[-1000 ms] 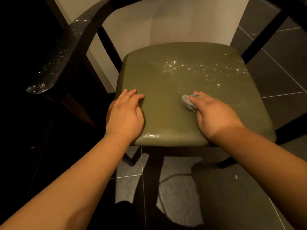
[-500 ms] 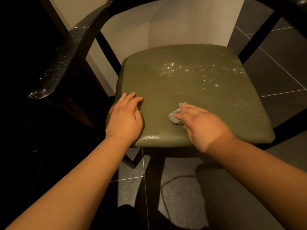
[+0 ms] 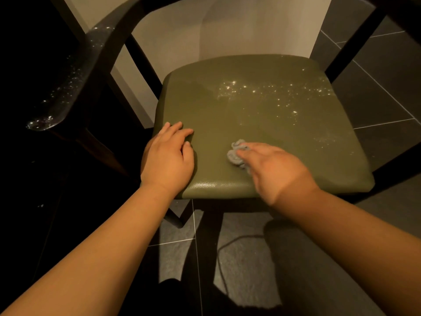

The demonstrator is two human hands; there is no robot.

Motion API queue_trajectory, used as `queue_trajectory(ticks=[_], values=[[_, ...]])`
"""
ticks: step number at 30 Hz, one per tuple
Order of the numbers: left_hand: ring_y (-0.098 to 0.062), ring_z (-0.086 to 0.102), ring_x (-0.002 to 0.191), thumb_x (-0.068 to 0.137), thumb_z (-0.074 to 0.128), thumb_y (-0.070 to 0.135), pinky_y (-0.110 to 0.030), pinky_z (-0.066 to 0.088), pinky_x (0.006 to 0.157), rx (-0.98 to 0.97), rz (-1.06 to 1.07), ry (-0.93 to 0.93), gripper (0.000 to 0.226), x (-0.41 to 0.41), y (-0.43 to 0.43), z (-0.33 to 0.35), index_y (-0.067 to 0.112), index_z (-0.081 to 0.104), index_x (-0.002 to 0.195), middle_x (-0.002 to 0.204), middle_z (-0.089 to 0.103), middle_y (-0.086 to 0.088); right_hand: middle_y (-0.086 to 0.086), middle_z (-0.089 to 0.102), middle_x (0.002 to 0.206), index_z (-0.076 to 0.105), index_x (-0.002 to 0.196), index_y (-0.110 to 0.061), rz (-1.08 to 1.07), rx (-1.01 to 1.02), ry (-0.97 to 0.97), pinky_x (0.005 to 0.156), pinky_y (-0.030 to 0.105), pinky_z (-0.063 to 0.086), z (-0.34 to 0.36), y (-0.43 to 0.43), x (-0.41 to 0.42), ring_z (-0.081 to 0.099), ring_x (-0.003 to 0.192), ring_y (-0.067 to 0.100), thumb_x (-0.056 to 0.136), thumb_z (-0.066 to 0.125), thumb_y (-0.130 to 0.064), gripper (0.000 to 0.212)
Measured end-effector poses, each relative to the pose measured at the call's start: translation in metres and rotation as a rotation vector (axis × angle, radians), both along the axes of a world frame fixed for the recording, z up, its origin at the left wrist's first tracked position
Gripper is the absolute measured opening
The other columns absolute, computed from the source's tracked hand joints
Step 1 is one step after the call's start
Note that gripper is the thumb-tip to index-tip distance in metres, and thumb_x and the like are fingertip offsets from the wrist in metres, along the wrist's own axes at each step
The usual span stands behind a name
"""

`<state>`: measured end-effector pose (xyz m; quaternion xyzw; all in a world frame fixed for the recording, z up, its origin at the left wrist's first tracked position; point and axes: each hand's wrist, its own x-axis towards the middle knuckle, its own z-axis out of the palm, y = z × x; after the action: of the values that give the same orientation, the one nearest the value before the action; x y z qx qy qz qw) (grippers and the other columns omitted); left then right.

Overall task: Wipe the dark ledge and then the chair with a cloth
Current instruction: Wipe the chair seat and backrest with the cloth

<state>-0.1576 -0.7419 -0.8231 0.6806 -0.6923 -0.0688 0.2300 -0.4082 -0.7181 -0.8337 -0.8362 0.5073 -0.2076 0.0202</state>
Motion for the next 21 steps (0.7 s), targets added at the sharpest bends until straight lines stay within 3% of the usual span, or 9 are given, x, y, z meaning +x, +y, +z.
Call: queue_trajectory(ticks=[3,7,10,13,17,19,21], values=[[-0.021,0.034,0.153,0.104,0.043,0.037,-0.04,0.021,0.126,-0.006,-0.009,-0.049,0.045,-0.001,-0.001,0.0,0.026,0.064,0.142,0.157,0.052,0.001,0.021,0.071,0.119,0.069,0.129,-0.007,-0.177,-0.015,-0.041,0.092,0.05,0.056,0.009,-0.005,-0.016,0.069,0.104,0.045,0.084,0.071,0.0,0.046],[-0.022,0.042,0.148,0.099,0.041,0.041,-0.043,0.028,0.124,-0.021,-0.015,-0.061,0.05,-0.001,0.0,0.001,0.024,0.067,0.138,0.153,0.056,0.0,0.02,0.067,0.13,0.068,0.127,-0.002,0.118,-0.093,-0.137,0.11,0.05,0.045,0.0,0.014,0.036,0.063,0.122,0.038,0.079,0.068,0.004,0.049],[-0.023,0.046,0.146,0.099,0.04,0.038,-0.043,0.031,0.123,-0.043,-0.017,-0.066,0.049,-0.003,0.002,0.001,0.023,0.068,0.137,0.152,0.058,-0.002,0.017,0.066,0.132,0.07,0.126,-0.004,0.245,-0.029,-0.095,0.107,0.048,0.051,-0.004,0.022,0.045,0.061,0.126,0.035,0.078,0.074,0.005,0.05],[-0.024,0.046,0.146,0.099,0.039,0.037,-0.043,0.031,0.123,-0.043,-0.012,-0.065,0.049,-0.004,0.003,0.004,0.023,0.069,0.136,0.151,0.058,-0.002,0.016,0.072,0.119,0.074,0.119,-0.006,0.142,-0.06,-0.035,0.097,0.043,0.054,0.004,0.004,0.011,0.069,0.108,0.036,0.072,0.074,0.003,0.048],[-0.025,0.049,0.144,0.098,0.035,0.038,-0.049,0.027,0.125,-0.056,0.013,-0.136,0.052,-0.01,0.002,0.003,0.023,0.071,0.132,0.149,0.061,-0.004,0.024,0.073,0.11,0.073,0.117,-0.001,-0.111,-0.09,-0.02,0.091,0.053,0.055,0.008,-0.007,-0.05,0.07,0.095,0.046,0.077,0.073,0.004,0.041],[-0.024,0.053,0.141,0.098,0.034,0.039,-0.051,0.021,0.127,-0.069,0.026,-0.22,0.051,-0.012,0.001,0.003,0.025,0.072,0.129,0.146,0.063,-0.003,0.023,0.073,0.11,0.073,0.117,-0.001,-0.153,-0.146,-0.07,0.092,0.052,0.055,0.011,-0.004,-0.052,0.069,0.097,0.046,0.085,0.061,-0.004,0.034],[-0.023,0.056,0.138,0.098,0.036,0.04,-0.053,0.019,0.127,-0.075,0.028,-0.279,0.049,-0.016,0.0,0.005,0.025,0.073,0.126,0.144,0.065,-0.002,0.019,0.072,0.118,0.072,0.119,-0.002,-0.044,-0.168,-0.138,0.103,0.052,0.051,0.009,0.003,-0.029,0.066,0.11,0.043,0.086,0.054,-0.005,0.038]])
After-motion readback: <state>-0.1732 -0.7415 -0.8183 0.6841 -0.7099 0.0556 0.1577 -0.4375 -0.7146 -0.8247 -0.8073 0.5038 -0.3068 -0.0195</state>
